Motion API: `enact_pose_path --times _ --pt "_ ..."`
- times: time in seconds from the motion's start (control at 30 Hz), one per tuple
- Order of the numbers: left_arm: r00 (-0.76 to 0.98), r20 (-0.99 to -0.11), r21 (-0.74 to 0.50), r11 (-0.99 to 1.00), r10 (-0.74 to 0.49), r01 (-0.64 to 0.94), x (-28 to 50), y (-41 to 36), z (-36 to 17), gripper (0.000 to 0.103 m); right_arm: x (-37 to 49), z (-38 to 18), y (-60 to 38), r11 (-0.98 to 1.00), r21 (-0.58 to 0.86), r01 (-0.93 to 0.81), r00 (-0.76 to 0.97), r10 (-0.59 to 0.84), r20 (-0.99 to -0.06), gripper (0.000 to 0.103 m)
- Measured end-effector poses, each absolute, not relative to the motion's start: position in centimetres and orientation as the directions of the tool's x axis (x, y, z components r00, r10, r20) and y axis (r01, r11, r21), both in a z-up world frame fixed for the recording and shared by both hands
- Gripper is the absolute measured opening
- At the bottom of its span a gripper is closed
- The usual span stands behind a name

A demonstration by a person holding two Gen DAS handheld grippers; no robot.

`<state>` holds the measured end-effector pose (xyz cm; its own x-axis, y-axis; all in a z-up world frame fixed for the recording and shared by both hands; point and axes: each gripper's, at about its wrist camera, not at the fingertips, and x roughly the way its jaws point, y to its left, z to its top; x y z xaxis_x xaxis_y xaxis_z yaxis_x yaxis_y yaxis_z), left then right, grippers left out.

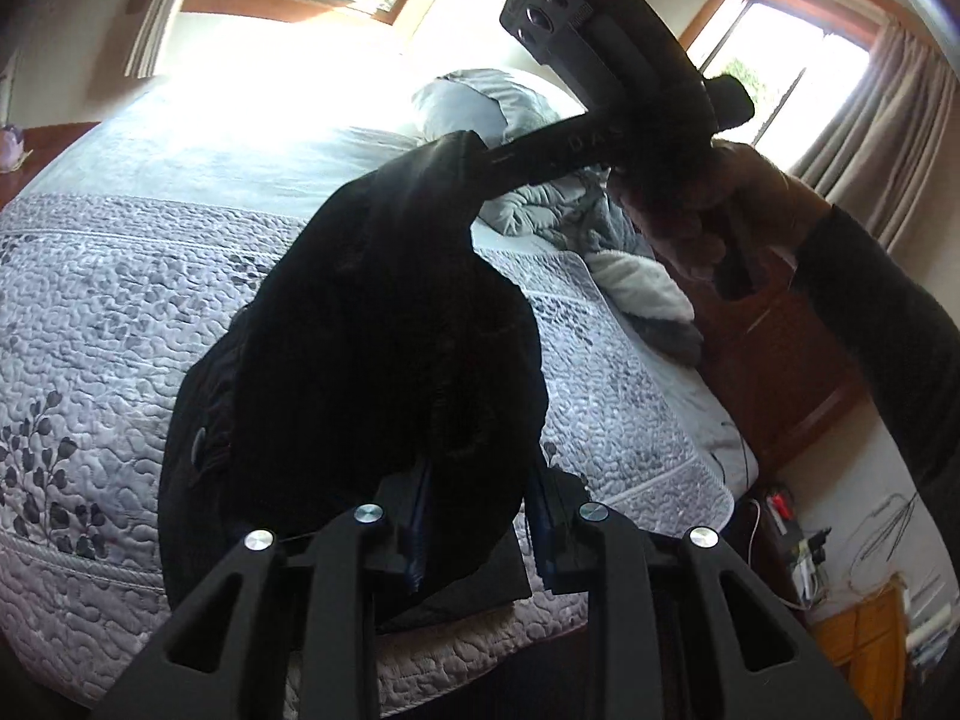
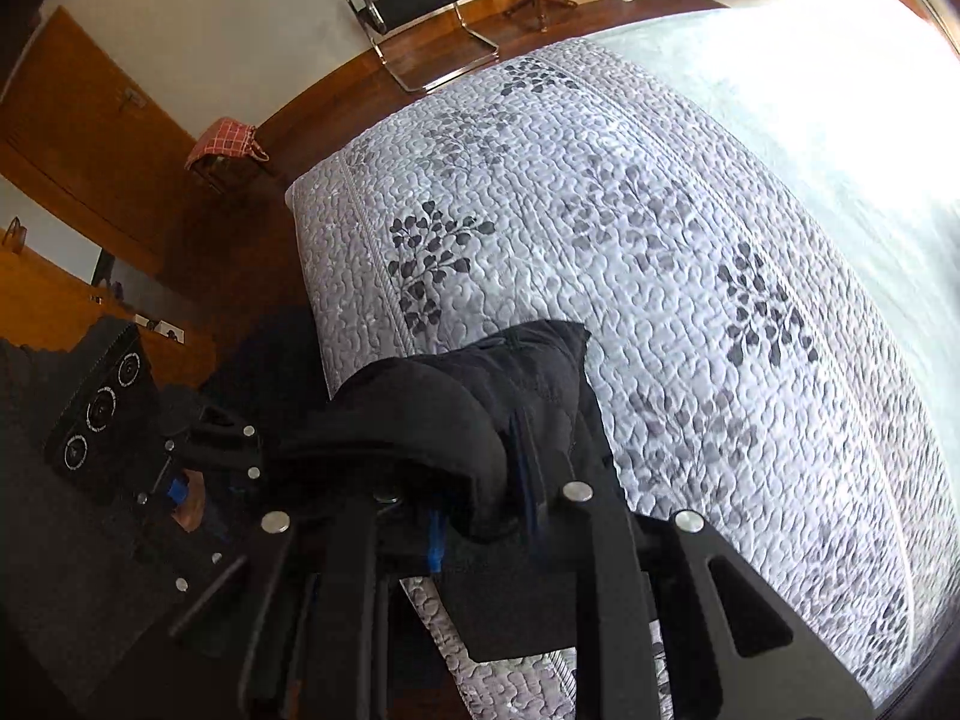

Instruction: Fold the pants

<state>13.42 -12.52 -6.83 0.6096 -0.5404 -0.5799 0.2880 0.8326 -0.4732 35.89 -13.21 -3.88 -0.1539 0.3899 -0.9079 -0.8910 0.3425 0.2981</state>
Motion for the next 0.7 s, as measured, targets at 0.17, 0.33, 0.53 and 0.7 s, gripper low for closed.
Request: enact_pose_path --times 0.17,0.33,0.53,0.7 --pt "0.535 -0.676 -0.350 0.860 -0.507 0.372 14.3 -18.8 -10.2 0.026 36.2 -7.5 -20.0 0.408 0.345 -0.845 -0.160 0.423 -0.892 0.015" --pt "0.464 -0.748 -0.279 0.859 -0.474 0.429 14.7 -23.4 -13.7 0.026 36.6 -12.1 -24.9 0.460 0.401 -0.792 -0.178 0.456 -0.872 0.014" --pt "0.375 -0.809 -0.266 0.851 -0.452 0.452 15.2 -25.9 -17.9 0.026 36.3 -17.2 -27.9 0.479 0.398 -0.782 -0.170 0.451 -0.876 0.014" --pt "0.304 -0.830 -0.313 0.842 -0.467 0.438 15.9 -25.7 -20.0 0.026 36.1 -19.7 -29.2 0.479 0.370 -0.796 -0.135 0.455 -0.880 0.015"
